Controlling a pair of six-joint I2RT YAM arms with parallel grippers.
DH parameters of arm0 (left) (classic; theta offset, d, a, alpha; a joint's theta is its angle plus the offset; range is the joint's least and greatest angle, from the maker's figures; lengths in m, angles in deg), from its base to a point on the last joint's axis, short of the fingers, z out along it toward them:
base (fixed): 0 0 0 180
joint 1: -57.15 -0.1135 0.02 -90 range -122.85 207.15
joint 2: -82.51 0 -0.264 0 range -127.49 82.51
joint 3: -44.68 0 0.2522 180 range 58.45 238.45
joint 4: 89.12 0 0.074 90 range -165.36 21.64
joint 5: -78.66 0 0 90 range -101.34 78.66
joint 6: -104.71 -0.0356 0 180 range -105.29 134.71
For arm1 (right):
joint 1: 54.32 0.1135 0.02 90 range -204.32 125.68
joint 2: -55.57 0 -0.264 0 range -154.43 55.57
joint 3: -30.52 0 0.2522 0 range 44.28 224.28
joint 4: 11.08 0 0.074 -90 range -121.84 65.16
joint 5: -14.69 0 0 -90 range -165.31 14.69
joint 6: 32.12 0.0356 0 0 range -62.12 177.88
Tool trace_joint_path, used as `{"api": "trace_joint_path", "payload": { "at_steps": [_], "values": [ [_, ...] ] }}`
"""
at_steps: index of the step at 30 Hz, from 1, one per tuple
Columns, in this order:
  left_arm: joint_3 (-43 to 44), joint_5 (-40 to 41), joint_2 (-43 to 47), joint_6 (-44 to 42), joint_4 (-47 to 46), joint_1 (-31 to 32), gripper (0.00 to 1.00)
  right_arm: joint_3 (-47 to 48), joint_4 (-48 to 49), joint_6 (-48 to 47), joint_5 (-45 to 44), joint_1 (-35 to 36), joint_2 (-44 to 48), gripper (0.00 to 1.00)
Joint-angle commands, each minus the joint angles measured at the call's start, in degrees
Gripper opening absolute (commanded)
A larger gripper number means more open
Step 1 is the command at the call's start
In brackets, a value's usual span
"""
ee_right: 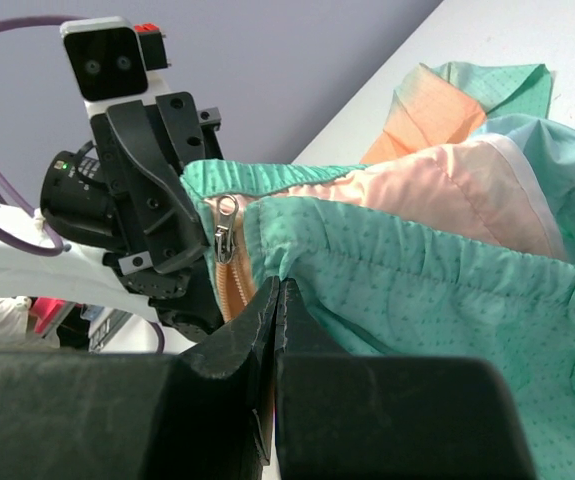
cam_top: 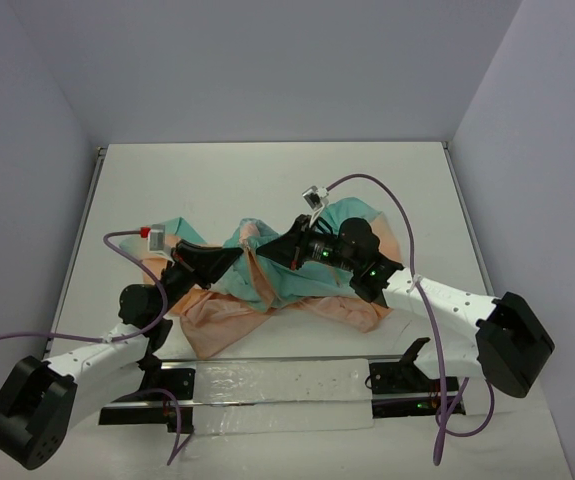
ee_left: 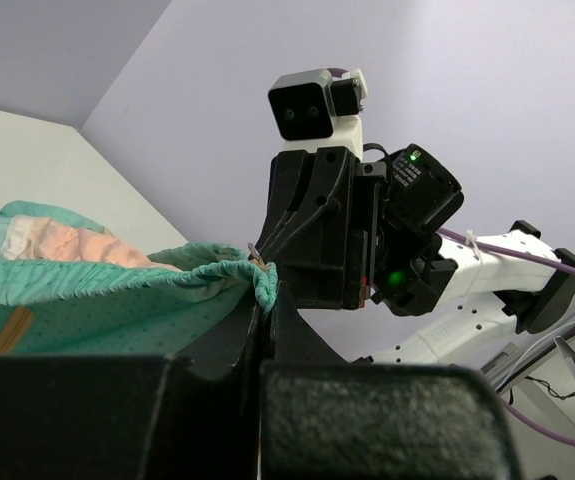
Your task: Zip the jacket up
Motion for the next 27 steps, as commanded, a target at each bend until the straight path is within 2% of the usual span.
{"api": "trace_joint_path", "payload": {
  "at_steps": [1, 18, 27],
  "values": [
    [1.3, -0.1, -0.4, -2.1, -3.2, 0.6, 0.0, 2.5, 2.8, 0.0, -0.3, 0.4, 1.7, 0.0],
    [1.2, -0.2, -1.7, -1.4, -4.8, 2.0, 0.0, 3.2, 2.9, -0.1, 0.4, 0.4, 0.4, 0.0],
    [1.6, 0.4, 1.7, -5.0, 1.4, 2.8, 0.0, 5.0, -3.6, -4.6, -1.7, 0.3, 2.4, 0.0]
  ]
}}
